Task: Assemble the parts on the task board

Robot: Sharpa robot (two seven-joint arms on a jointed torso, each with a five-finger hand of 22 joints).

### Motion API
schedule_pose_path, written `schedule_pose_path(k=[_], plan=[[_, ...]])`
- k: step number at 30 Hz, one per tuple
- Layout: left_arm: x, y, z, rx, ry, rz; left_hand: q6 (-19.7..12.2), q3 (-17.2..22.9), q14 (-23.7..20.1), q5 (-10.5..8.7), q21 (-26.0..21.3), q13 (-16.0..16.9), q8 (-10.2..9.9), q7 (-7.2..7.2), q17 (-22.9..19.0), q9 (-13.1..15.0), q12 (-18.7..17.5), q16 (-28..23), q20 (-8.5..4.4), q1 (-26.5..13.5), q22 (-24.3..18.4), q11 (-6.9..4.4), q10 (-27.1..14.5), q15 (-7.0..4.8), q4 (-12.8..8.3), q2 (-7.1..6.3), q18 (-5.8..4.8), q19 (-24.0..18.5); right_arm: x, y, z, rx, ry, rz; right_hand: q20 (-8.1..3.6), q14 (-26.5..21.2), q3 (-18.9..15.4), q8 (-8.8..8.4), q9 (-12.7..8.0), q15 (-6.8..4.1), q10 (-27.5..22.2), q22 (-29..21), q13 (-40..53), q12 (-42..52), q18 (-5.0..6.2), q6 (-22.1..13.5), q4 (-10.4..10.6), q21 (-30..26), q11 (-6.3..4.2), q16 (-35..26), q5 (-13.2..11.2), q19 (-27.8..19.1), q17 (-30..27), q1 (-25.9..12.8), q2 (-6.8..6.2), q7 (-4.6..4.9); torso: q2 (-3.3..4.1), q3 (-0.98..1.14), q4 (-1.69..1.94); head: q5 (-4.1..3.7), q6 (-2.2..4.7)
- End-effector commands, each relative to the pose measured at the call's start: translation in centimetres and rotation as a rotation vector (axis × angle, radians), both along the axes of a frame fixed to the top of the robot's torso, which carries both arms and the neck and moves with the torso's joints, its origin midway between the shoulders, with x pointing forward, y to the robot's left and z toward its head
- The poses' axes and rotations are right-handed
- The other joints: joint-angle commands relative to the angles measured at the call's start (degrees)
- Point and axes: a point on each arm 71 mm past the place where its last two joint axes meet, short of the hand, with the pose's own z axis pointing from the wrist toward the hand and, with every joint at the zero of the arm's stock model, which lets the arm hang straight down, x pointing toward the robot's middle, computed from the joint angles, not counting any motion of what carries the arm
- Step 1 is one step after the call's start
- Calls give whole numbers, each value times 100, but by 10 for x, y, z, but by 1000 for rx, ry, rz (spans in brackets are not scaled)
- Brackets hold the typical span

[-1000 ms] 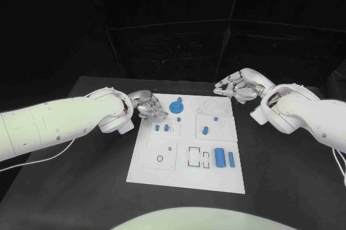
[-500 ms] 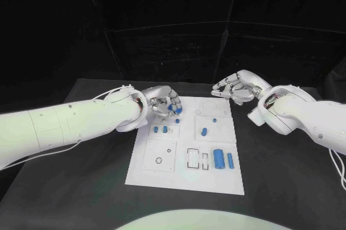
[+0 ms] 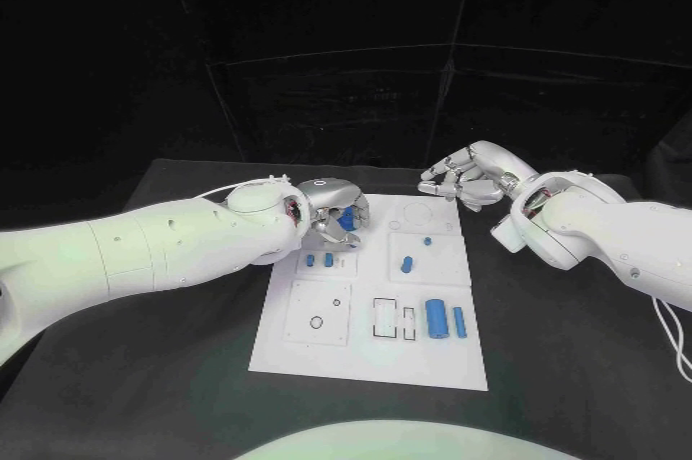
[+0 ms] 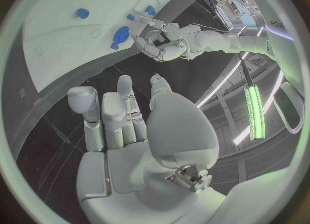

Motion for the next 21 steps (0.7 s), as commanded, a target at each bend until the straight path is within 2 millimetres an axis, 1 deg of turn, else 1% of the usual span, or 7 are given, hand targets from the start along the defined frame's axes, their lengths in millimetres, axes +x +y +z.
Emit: schedule_pose_path(k=[1,5,10,18,21], plan=[[0,-2,-6,81,3,-27,64,-28,176,-22,34,-41,-27,-4,8,-30,-48,29,0,47,39,-1,50,-36,4,25,-100,50,0,1,1,5,-3,5,10,10,-22,21,-5,23,-33,-8,-5,18,97,-30,0,-29,-4,-22,20,8,-3,-13,41,-1,-3,0,10,-10,-3],[0,-3,-10,101,19,-21,114,-69,184,-29,61,-91,-61,-1,-5,-72,-78,30,-8,17,72,-4,94,-37,15,16,-102,59,0,1,1,6,-4,5,9,8,-22,21,-5,22,-34,-23,-6,18,100,-31,-1,-36,-5,-29,25,3,-10,-5,47,-1,-3,1,2,-12,-2],[2,-2,-13,118,32,-11,172,-134,191,-33,95,-135,-96,-5,-13,-115,-91,34,-13,-18,115,-11,161,-46,34,22,-109,68,0,1,1,6,-4,4,9,7,-21,21,-5,22,-36,-36,-7,18,102,-31,-2,-43,-5,-38,29,-3,-19,1,50,-1,-5,3,10,-20,-13],[2,-4,-17,135,50,1,304,-93,200,-22,171,-218,-135,-38,-24,-177,-135,41,-30,70,211,-39,299,-71,5,129,-123,89,0,1,2,6,-5,5,9,5,-21,22,-5,22,-39,-48,-9,17,104,-31,-3,-50,-5,-49,35,-7,-30,10,57,-1,-1,-4,15,-41,-17],[3,-3,-18,137,49,9,353,-42,204,-18,185,-259,-156,-43,-24,-204,-170,47,-38,111,231,-45,352,-79,-11,178,-126,94,0,1,2,6,-5,5,9,5,-21,22,-5,22,-39,-48,-9,17,104,-31,-3,-50,-5,-49,35,-7,-30,10,57,-1,-4,-1,10,-33,-18]])
